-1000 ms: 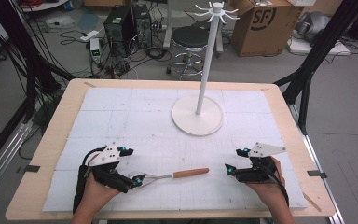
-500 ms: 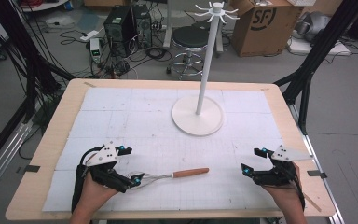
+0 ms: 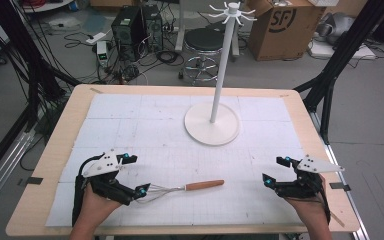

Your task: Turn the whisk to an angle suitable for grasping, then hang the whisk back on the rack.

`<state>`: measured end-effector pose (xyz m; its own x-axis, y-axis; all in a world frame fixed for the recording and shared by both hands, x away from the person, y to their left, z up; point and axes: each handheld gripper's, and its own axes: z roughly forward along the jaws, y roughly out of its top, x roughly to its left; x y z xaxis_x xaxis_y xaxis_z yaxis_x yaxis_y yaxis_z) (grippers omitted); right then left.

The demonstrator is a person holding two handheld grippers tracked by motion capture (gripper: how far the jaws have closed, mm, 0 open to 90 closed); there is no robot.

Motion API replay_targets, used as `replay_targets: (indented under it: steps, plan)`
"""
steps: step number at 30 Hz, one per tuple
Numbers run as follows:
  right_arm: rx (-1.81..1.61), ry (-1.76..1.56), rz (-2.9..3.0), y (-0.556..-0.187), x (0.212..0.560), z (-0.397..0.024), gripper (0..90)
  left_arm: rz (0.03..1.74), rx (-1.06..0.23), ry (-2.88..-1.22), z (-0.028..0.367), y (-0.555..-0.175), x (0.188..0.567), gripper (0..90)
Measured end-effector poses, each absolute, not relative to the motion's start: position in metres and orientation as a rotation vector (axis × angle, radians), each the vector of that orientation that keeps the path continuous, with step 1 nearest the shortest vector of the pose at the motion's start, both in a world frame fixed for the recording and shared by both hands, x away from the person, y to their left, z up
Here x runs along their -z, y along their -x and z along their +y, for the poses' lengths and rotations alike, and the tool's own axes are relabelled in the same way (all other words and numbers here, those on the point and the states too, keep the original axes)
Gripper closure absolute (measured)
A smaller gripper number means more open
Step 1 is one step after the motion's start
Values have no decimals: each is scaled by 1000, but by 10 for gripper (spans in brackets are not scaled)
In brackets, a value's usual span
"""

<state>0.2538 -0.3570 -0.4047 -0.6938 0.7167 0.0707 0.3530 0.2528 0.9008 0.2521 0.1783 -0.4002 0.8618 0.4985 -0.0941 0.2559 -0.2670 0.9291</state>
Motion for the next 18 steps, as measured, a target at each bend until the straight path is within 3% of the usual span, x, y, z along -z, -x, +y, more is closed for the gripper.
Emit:
replay_targets:
  steps: [18]
  plan:
    - [-1376,-977,2212,-252,407,-351,147,566,-253,-1880,172,-258,403,21]
